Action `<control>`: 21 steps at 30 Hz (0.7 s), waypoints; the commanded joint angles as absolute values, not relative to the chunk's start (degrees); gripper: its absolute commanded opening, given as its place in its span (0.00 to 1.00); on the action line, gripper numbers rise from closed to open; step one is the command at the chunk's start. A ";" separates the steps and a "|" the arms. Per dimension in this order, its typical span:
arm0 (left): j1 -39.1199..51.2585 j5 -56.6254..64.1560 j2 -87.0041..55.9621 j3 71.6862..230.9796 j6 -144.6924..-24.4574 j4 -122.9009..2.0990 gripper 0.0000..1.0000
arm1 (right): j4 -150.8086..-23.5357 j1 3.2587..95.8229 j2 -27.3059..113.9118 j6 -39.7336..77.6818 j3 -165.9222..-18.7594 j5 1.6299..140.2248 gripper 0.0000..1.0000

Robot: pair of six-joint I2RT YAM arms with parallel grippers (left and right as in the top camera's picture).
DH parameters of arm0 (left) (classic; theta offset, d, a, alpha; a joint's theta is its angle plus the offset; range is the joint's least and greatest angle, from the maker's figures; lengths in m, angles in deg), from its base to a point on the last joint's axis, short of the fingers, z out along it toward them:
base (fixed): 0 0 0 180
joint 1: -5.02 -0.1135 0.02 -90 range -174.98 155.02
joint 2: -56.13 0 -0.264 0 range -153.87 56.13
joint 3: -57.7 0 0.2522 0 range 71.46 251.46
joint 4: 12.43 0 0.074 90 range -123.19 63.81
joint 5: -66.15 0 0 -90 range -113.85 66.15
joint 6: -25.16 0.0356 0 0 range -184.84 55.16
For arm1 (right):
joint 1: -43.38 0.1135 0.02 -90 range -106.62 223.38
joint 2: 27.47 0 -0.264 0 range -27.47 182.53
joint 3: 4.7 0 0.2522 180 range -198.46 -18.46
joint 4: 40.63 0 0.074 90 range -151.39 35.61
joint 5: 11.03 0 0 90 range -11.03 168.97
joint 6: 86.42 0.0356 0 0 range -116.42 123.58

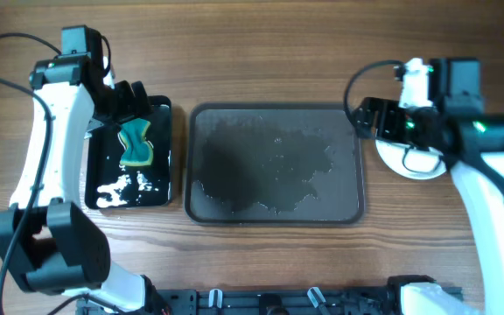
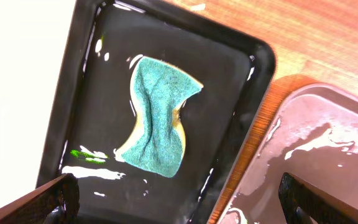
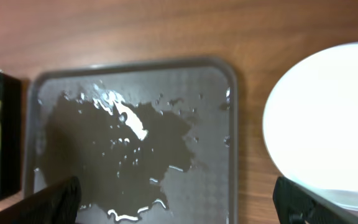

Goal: Clean dirty plates on tray and stack at the side

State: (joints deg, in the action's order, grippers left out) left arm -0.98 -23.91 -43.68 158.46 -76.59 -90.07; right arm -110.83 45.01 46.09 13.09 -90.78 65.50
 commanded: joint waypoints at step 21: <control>-0.85 -22.83 -43.75 158.87 -77.31 -90.12 1.00 | -114.13 44.77 1.46 9.60 -88.31 77.98 1.00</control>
State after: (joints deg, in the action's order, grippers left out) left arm -0.98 -23.51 -43.42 158.61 -76.59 -90.16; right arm -119.16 45.01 2.88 12.74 -92.85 75.66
